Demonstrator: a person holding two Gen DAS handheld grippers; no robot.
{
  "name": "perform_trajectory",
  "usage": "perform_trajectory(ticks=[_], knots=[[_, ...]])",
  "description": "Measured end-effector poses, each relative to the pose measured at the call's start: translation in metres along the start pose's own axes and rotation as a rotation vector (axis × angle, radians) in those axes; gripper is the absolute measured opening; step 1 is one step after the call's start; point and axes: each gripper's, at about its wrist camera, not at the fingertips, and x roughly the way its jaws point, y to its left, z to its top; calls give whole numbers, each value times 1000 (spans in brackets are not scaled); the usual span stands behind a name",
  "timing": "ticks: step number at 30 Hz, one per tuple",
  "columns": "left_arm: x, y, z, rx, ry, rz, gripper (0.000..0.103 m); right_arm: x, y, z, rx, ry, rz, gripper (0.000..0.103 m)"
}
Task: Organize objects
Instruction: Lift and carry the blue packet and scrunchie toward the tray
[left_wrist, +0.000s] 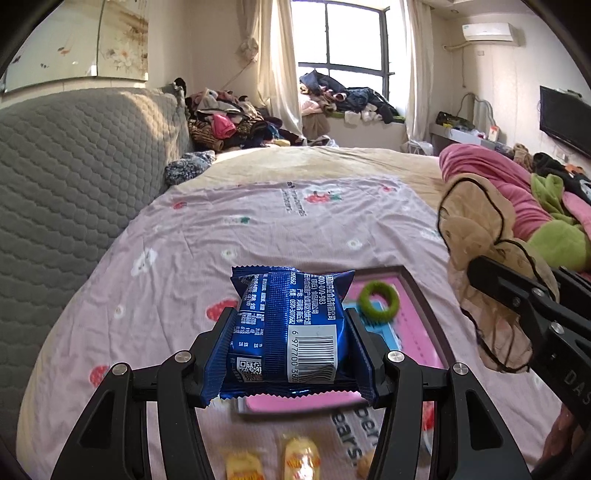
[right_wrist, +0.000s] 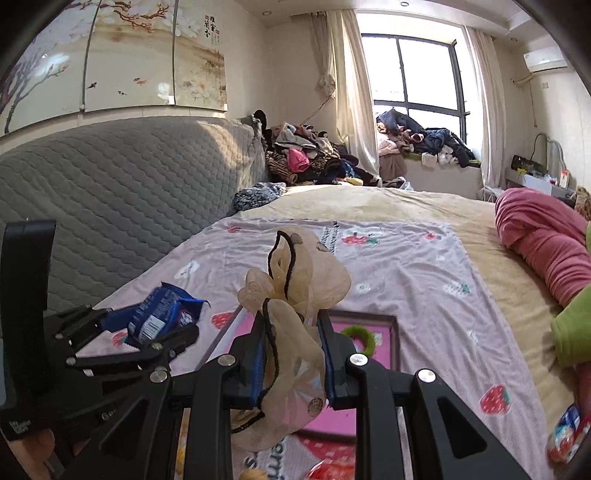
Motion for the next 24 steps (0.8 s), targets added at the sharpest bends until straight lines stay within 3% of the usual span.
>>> perform_trajectory(ticks=[10,15,24], knots=[[49,7,25,-27,14,-8,59,42,-18,11,31,-1,6,25],[82,2,10,-25,15,13,59,66,-28,-6,36,24,1,25],[136,-6,-24,-7,114,1,59,100,-53,-34,53,105,-22,25]])
